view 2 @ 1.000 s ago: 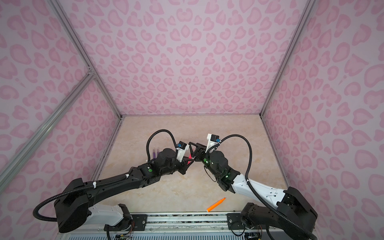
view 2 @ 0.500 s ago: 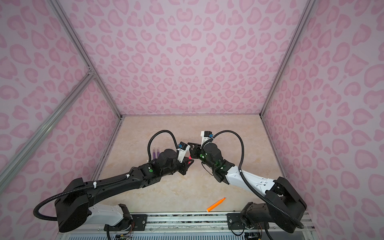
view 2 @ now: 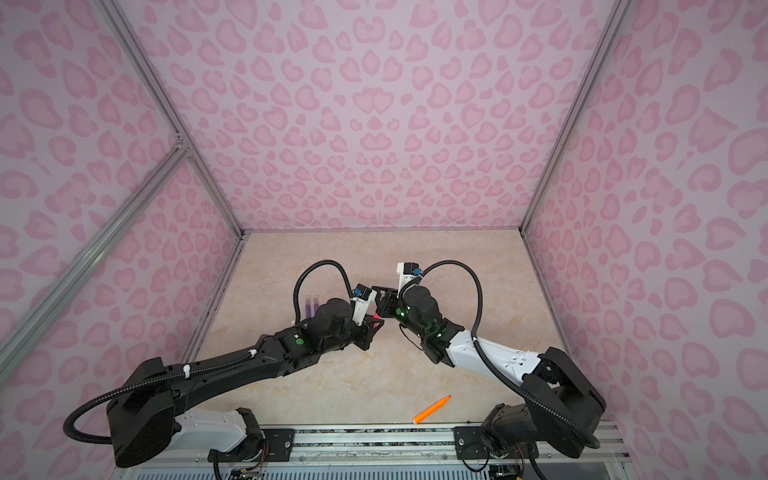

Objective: Insert the pens into the pen caps
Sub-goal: 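Open the right gripper, releasing the cap on the highlighter, then move the right gripper over the cap to press it down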

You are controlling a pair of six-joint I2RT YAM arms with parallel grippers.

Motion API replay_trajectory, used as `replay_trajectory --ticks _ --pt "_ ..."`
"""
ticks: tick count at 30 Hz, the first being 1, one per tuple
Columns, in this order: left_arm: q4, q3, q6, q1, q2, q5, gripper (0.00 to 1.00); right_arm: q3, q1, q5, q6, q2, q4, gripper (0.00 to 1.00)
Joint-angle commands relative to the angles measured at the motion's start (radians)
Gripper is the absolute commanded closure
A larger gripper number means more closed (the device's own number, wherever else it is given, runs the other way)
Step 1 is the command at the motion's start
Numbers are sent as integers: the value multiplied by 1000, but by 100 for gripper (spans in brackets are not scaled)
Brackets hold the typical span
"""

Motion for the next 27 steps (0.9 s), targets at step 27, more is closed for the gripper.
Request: replay_trajectory --ticks 27 --pt "127 -148 -129 214 -207 -38 96 54 228 24 22 136 86 100"
